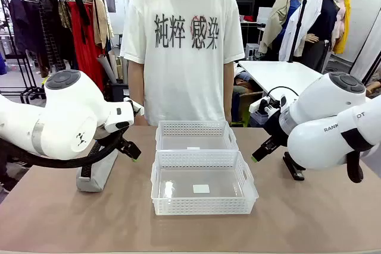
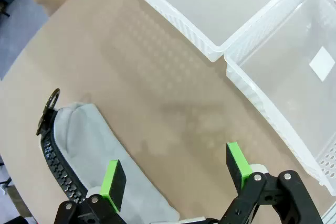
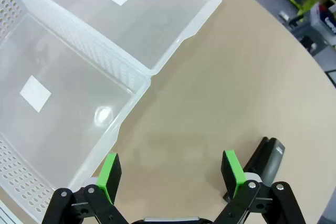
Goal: Distribute items into two baskets.
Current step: Pick up the Pencil pouch that the person points to.
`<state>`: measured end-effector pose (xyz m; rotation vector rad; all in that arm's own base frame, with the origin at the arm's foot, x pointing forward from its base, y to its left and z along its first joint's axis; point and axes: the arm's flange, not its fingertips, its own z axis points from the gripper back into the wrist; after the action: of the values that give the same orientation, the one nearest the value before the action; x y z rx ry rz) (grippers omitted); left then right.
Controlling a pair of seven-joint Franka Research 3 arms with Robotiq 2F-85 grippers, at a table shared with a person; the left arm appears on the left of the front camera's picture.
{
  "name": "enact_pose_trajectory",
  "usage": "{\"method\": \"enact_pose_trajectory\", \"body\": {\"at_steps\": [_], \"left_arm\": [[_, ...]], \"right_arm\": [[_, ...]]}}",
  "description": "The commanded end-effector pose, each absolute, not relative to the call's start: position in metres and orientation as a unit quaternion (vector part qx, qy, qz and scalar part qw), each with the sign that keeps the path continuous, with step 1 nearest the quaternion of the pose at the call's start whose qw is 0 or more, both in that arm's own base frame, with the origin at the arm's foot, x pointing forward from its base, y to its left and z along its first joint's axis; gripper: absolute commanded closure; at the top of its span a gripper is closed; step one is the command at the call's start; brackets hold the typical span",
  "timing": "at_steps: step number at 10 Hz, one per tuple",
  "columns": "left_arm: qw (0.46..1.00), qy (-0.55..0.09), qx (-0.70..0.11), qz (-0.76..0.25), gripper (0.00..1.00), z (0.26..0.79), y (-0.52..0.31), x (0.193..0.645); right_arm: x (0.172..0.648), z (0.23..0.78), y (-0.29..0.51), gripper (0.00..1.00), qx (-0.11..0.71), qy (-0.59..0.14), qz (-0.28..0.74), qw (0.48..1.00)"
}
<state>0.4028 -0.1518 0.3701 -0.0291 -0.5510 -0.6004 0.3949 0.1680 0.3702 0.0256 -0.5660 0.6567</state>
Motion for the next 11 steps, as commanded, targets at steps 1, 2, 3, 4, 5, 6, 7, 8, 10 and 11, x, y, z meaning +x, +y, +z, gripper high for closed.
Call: {"method": "enact_pose_trajectory", "body": {"at_steps": [1,2,3,4,5,6,7,8,10,11], "left_arm": [[0.918,-0.268,-0.014,-0.292,0.0,0.3703,-0.1518,0.4028],[0.918,-0.268,-0.014,-0.292,0.0,0.3703,-0.1518,0.4028],[0.918,-0.268,-0.014,-0.292,0.0,0.3703,-0.1518,0.4028],[0.918,-0.268,-0.014,-0.292,0.0,0.3703,-0.1518,0.4028],[0.918,-0.268,-0.014,-0.292,0.0,0.3703,-0.1518,0.4028],[0.918,-0.268,-0.014,-0.292,0.0,0.3703,-0.1518,0.4028],[0.918,-0.268,-0.014,-0.292,0.0,0.3703,-0.1518,0.4028],[0.918,-0.268,-0.014,-0.292,0.0,0.3703,-0.1518,0.4028],[0.918,-0.268,-0.014,-0.292,0.0,0.3703,-0.1518,0.4028],[0.918,-0.268,-0.014,-0.292,0.0,0.3703,-0.1518,0.4028]], "right_arm": [[0.3949,0.3702,0.168,0.0,0.012,-0.274,0.318,0.907],[0.3949,0.3702,0.168,0.0,0.012,-0.274,0.318,0.907],[0.3949,0.3702,0.168,0.0,0.012,-0.274,0.318,0.907],[0.3949,0.3702,0.168,0.0,0.012,-0.274,0.318,0.907],[0.3949,0.3702,0.168,0.0,0.012,-0.274,0.318,0.907],[0.3949,0.3702,0.168,0.0,0.012,-0.274,0.318,0.907],[0.3949,0.3702,0.168,0.0,0.012,-0.274,0.318,0.907],[0.3949,0.3702,0.168,0.0,0.012,-0.274,0.318,0.907],[0.3949,0.3702,0.168,0.0,0.012,-0.274,0.318,0.907],[0.3949,0.3702,0.168,0.0,0.012,-0.274,0.318,0.907]]}}
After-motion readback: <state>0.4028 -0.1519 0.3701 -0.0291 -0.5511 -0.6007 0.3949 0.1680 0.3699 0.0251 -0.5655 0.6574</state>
